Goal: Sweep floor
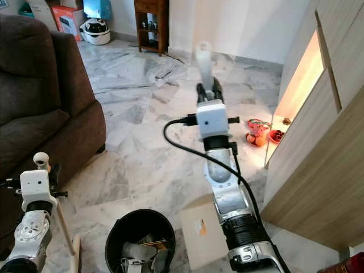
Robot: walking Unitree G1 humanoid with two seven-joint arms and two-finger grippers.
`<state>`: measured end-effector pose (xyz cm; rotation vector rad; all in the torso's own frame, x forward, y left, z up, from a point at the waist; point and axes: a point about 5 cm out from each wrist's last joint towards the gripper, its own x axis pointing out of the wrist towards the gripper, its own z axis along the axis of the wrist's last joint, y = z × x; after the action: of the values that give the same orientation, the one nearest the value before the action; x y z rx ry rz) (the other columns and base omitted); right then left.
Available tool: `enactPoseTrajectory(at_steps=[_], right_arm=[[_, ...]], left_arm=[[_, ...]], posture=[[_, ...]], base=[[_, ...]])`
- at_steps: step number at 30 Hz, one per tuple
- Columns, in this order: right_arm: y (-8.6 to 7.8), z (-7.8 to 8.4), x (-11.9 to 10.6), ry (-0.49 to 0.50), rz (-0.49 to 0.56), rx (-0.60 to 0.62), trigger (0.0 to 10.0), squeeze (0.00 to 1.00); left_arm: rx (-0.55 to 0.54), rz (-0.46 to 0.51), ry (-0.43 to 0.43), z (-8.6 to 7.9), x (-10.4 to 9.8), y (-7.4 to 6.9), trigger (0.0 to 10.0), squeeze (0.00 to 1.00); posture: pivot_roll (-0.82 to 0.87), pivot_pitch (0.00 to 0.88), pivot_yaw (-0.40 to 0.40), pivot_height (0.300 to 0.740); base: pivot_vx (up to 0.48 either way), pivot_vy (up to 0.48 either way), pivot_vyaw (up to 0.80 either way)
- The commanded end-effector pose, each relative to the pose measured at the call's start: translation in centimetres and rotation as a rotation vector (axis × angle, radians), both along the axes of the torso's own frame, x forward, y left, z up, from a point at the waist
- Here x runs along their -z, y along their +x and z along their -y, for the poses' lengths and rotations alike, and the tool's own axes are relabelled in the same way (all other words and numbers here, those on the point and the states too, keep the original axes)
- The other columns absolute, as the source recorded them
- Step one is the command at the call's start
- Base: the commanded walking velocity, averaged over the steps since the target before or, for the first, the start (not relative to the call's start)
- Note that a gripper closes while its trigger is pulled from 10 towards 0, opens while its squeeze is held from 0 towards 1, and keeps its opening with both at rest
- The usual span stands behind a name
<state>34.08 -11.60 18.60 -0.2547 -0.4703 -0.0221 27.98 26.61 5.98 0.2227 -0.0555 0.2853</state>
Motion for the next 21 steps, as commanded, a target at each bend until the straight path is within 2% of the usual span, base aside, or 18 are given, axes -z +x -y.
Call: enactPoseTrajectory(at_steps=[1,3,7,9,14,21], right_arm=[[0.3,0.2,-0.3,0.044,0.018,0.004,10.0,0.00],[0.3,0.3,0.0,0.048,0.009,0.012,10.0,0.00],[0.6,1.9,2.0,0.176,-0.074,0.045,10.0,0.00],[0.7,2.4,2.7,0.199,-0.095,0.061,10.0,0.00],[0.6,3.4,4.2,0.172,-0.128,0.080,10.0,0.00],[0.3,4.5,6.4,0.164,-0.197,0.110,10.0,0.00]], left_arm=[[0.048,0.049,-0.004,0.7,-0.9,0.5,10.0,0.00],[0.055,0.050,-0.008,0.9,-0.9,0.4,10.0,0.00],[0.096,0.055,-0.032,1.7,-0.8,0.0,10.0,0.00],[0.086,0.064,-0.041,1.7,-0.7,-0.4,10.0,0.00],[0.044,0.073,-0.067,1.2,-0.5,-1.8,10.0,0.00],[0.043,0.047,-0.070,1.0,-0.3,-2.6,10.0,0.00]], posture=[[0.12,0.000,-0.030,0.740],[0.12,0.000,-0.030,0.740],[0.12,0.000,-0.035,0.740],[0.13,0.000,-0.040,0.740],[0.14,0.000,-0.048,0.740],[0.16,0.000,-0.046,0.740]], base=[[0.000,0.000,0.00],[0.000,0.000,0.00],[0.000,0.000,0.00],[0.000,0.000,0.00],[0.000,0.000,0.00],[0.000,0.000,0.00]])
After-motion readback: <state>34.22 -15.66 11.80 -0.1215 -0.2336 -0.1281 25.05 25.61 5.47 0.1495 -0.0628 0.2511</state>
